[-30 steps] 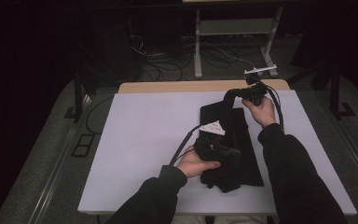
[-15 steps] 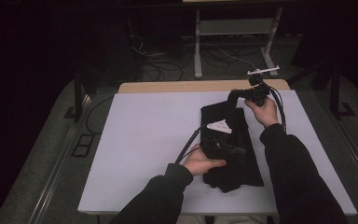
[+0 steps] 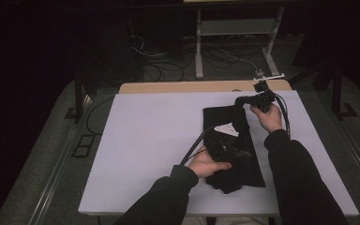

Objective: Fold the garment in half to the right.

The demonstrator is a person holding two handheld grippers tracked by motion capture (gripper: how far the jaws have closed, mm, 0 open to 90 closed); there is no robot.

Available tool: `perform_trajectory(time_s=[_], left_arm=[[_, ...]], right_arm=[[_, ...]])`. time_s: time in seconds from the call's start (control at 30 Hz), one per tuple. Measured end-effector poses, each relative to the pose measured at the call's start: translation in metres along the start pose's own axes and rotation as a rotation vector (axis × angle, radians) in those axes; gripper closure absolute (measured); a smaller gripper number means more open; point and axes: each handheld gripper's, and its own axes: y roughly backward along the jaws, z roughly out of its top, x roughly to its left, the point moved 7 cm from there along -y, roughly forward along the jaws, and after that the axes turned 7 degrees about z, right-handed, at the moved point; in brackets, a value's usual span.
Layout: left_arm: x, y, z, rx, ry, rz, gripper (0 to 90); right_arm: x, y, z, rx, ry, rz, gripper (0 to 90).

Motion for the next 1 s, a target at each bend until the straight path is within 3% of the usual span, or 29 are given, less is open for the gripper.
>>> perform_trajectory(time_s=[0.7, 0.83, 0.9, 1.0], left_arm=[[-0.006, -0.022, -0.001, 0.034, -0.004, -0.004, 87.5], [-0.005, -0.025, -0.002, 0.043, -0.014, -0.001, 87.5], [-0.004, -0.026, -0.004, 0.050, -0.004, 0.005, 87.4], [-0.003, -0.027, -0.003, 0.047, 0.003, 0.010, 87.5]], right_arm=[[-0.012, -0.004, -0.018, 0.007, -0.030, 0.004, 83.6], [-0.013, 0.001, -0.021, 0.002, -0.028, 0.004, 76.8], [-0.011, 0.005, -0.023, 0.012, -0.021, -0.005, 70.7], [-0.008, 0.017, -0.024, 0.006, -0.013, -0.016, 68.5]])
